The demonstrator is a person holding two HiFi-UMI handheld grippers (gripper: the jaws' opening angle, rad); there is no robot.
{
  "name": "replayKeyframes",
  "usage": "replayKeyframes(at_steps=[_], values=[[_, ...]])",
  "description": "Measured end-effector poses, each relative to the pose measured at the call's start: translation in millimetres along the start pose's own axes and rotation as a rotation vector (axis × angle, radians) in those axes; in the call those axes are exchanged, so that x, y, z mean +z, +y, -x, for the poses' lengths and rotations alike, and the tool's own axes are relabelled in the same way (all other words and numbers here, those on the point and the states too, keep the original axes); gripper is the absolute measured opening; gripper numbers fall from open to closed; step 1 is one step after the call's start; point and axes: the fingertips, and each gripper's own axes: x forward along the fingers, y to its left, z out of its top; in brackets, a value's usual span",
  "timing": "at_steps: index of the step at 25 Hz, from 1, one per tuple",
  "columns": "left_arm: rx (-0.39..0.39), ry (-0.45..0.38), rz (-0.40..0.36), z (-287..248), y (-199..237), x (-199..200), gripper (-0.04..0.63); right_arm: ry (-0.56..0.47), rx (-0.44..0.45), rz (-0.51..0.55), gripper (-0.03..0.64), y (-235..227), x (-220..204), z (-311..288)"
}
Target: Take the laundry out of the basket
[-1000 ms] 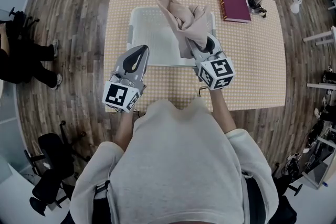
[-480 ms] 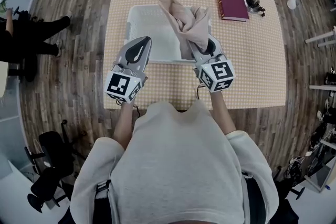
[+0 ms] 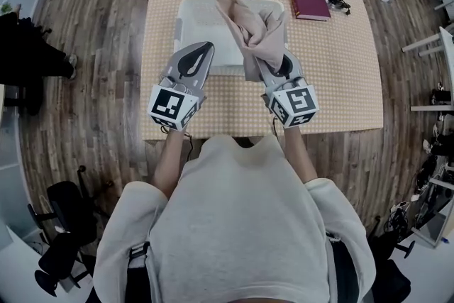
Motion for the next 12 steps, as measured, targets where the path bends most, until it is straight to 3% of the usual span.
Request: replayKeyframes(at_steps=[12], values=[[-0.072, -0.034, 0.026, 111.7, -38.5, -3.0, 0.008, -0.010, -0.059, 0.022, 0.143, 114.9, -10.1, 69.2]])
